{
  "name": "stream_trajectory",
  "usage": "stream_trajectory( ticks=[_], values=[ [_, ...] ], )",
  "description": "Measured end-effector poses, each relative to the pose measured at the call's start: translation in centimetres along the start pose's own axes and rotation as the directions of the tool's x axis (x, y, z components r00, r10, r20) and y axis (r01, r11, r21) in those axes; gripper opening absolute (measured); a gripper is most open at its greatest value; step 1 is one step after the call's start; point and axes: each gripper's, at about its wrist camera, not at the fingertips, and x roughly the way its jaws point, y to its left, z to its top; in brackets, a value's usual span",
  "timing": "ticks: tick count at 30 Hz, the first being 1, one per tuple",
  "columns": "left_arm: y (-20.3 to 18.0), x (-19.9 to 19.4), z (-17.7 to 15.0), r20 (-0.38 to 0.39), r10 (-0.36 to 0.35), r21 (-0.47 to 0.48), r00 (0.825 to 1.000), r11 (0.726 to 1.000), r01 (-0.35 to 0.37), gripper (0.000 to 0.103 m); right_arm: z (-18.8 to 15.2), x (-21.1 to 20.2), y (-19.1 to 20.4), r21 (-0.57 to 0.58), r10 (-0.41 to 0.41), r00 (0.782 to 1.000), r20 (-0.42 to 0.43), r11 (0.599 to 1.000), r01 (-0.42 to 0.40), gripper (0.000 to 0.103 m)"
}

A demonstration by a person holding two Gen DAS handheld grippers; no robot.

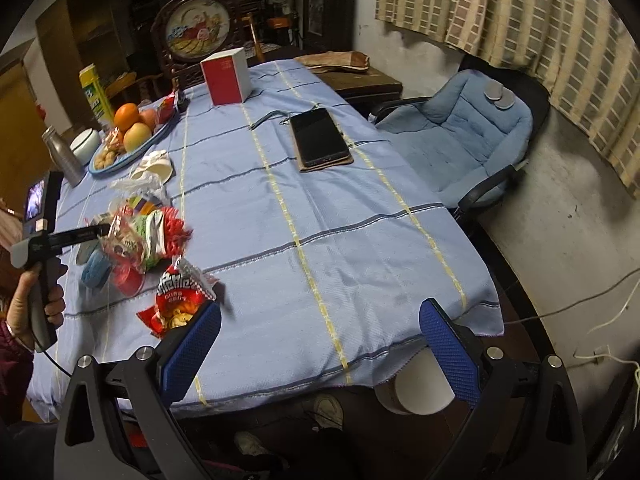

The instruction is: Collect trash

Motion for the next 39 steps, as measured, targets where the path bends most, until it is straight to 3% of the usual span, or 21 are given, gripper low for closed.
stream_trajectory(
  ticks=[3, 7, 10, 15, 22, 23, 24, 25, 27, 29, 34, 39],
  values=[
    [1.0, -2.8, -0.7, 0.074, -0.054, -0.013, 0.996, 0.998, 0.055, 0.034, 1.0, 1.1, 0.5, 0.002, 0.048, 0.999, -0.017, 0.999, -0.048, 0.097],
    [3.4, -7.5, -2.5, 0.145, -0.068, -0.059, 0.987, 0.995, 0.078, 0.03, 2.6, 4.1, 1.6, 0.004, 0.167, 0.983, -0.07, 0.986, -0.167, 0.098],
    [5.7, -10.2, -4.7, 0.16, -0.051, -0.129, 0.986, 0.989, 0.072, 0.03, 2.7, 7.6, 3.3, -0.011, 0.249, 0.95, -0.19, 0.967, -0.256, 0.098],
    [8.3, -12.4, -8.5, 0.132, 0.024, -0.227, 0.991, 0.974, 0.007, 0.03, 2.0, 12.7, 8.5, -0.04, 0.347, 0.86, -0.374, 0.92, -0.389, 0.098],
    [9.6, -13.1, -11.9, 0.073, 0.071, -0.314, 0.995, 0.948, -0.044, 0.031, 1.8, 15.7, 13.2, -0.106, 0.341, 0.824, -0.452, 0.897, -0.429, 0.096],
    [9.5, -13.0, -12.2, 0.063, 0.08, -0.314, 0.995, 0.948, -0.057, 0.031, 1.8, 16.0, 13.4, -0.116, 0.34, 0.821, -0.459, 0.893, -0.435, 0.082],
    [9.5, -12.8, -12.3, 0.054, 0.084, -0.313, 0.995, 0.948, -0.063, 0.035, 1.6, 16.3, 13.8, -0.131, 0.337, 0.816, -0.47, 0.888, -0.442, 0.058],
    [9.5, -12.7, -12.5, 0.047, 0.087, -0.313, 0.995, 0.947, -0.069, 0.041, 1.5, 16.4, 13.9, -0.138, 0.336, 0.813, -0.476, 0.884, -0.446, 0.058],
    [9.6, -12.0, -12.2, 0.028, 0.119, -0.315, 0.993, 0.943, -0.104, 0.065, 1.8, 16.1, 13.7, -0.133, 0.363, 0.812, -0.457, 0.875, -0.465, 0.045],
    [9.8, -11.0, -11.5, 0.012, 0.126, -0.319, 0.992, 0.941, -0.116, 0.072, 2.6, 15.0, 13.2, -0.149, 0.378, 0.833, -0.403, 0.871, -0.467, 0.045],
    [10.4, -7.2, -8.1, -0.05, 0.056, -0.355, 0.997, 0.932, -0.07, 0.077, 3.5, 12.2, 10.9, -0.191, 0.334, 0.894, -0.299, 0.897, -0.399, 0.045],
    [11.6, -2.9, -4.0, -0.102, 0.02, -0.43, 0.995, 0.901, -0.062, 0.077, 2.7, 10.4, 7.5, -0.161, 0.264, 0.934, -0.242, 0.938, -0.307, 0.046]
  ],
)
